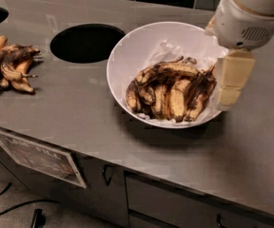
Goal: Pick banana from white bowl
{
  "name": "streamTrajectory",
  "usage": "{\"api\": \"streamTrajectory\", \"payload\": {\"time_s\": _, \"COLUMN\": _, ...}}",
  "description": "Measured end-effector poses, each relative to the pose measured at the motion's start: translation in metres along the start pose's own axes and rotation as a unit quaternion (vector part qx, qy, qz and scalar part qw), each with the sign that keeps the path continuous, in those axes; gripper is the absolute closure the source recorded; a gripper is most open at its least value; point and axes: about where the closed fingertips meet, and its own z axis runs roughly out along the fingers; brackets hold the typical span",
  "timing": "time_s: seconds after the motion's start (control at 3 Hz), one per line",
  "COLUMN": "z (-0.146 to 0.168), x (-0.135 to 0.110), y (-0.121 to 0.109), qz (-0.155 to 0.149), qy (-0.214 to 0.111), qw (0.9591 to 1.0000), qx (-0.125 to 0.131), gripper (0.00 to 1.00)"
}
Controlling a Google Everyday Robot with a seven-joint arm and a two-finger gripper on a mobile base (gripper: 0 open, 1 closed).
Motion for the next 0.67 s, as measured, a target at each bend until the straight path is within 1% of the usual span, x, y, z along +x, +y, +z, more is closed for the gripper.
{"api": "streamTrajectory", "payload": {"time_s": 0.33, "z": 0.006, "x": -0.025, "y": -0.007, "qz": -0.031, "qy": 0.01, "qw": 0.9994, "qx": -0.009, "gripper": 0.0}}
{"api": "streamTrajectory", "payload": {"time_s": 0.67, "z": 0.009, "x": -0.04, "y": -0.012, "qz": -0.046, "qy": 0.01, "qw": 0.9988, "qx": -0.014, "gripper": 0.04}}
